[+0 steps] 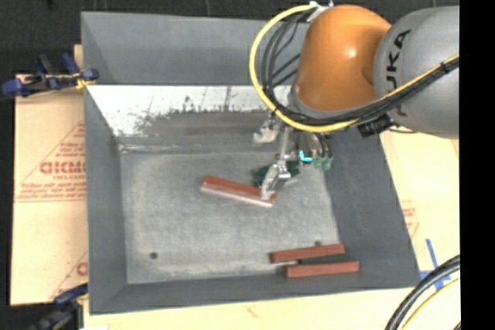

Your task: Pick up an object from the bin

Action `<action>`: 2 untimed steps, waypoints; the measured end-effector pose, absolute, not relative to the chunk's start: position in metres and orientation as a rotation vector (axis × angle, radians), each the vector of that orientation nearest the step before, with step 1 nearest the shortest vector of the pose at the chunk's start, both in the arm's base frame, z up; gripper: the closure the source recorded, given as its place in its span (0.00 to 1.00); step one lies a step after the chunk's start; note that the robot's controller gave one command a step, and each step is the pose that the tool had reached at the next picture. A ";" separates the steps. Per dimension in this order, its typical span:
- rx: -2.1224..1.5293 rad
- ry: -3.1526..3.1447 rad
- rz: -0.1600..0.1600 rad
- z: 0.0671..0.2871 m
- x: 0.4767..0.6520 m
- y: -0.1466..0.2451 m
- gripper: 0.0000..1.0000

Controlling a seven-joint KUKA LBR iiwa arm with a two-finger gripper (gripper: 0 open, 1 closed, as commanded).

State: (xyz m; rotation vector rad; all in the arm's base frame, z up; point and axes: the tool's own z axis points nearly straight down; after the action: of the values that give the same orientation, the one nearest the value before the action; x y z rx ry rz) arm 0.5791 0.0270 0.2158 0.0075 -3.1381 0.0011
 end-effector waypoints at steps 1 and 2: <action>0.007 -3.146 0.000 0.220 0.581 0.027 0.00; 0.105 -3.149 0.002 0.178 0.576 0.033 0.00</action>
Offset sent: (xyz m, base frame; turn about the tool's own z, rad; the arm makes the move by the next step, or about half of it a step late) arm -0.0188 0.0245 -0.1458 -0.2231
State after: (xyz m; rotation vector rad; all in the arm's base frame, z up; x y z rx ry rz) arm 0.5762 0.0331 0.1777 0.1047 -3.1494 0.0024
